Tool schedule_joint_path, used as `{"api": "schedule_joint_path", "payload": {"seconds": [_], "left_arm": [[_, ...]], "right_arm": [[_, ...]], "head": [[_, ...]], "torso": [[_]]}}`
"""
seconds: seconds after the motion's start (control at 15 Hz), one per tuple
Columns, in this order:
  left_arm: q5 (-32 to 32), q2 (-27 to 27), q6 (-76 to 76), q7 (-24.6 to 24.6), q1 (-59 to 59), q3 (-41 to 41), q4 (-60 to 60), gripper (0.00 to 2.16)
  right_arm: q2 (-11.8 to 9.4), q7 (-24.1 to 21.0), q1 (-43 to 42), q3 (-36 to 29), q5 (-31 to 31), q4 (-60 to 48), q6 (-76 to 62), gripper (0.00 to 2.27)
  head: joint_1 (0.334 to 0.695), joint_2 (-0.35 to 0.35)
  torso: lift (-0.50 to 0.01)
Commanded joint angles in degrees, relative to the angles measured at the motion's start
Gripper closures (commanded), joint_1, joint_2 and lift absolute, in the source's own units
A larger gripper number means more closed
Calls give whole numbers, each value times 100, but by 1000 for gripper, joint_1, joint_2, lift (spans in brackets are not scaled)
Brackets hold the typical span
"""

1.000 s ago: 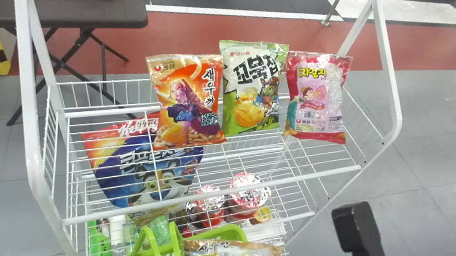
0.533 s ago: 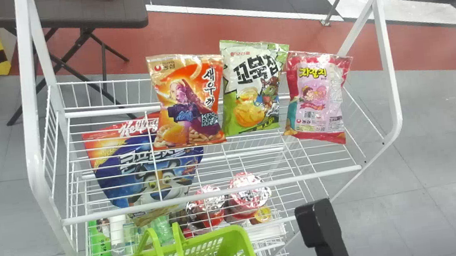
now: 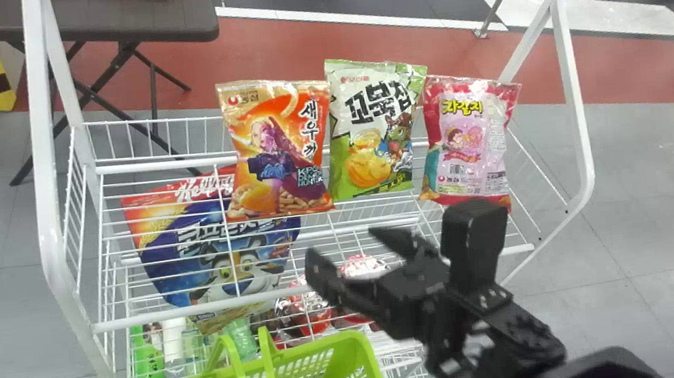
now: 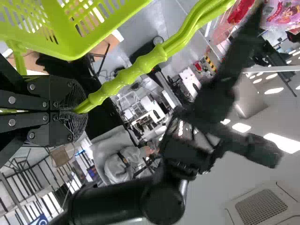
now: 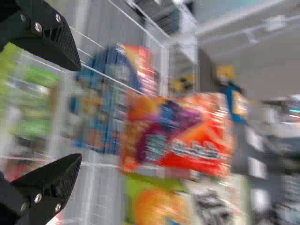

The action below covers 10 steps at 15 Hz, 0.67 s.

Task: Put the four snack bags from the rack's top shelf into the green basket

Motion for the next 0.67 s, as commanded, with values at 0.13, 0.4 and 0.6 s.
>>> {"api": "schedule_joint_path", "payload": {"seconds": [0.13,0.4,0.6], "left_arm": [[9,27,15,-57,7,34,0,1534],[9,18,-2,-75,-2,25,61,1534],[26,9,-2,-92,-64,42,149,1534]], "right_arm": [[295,-1009,-1380,558,726,1699,-1183,90],[423,-1044,-2399,593,823,3044,-1780,100],[423,-807,-2839,602,682,3554,-1675,225]], "head": [[695,-350],[695,-350],[695,-319]], "torso": [[0],[0],[0]]}}
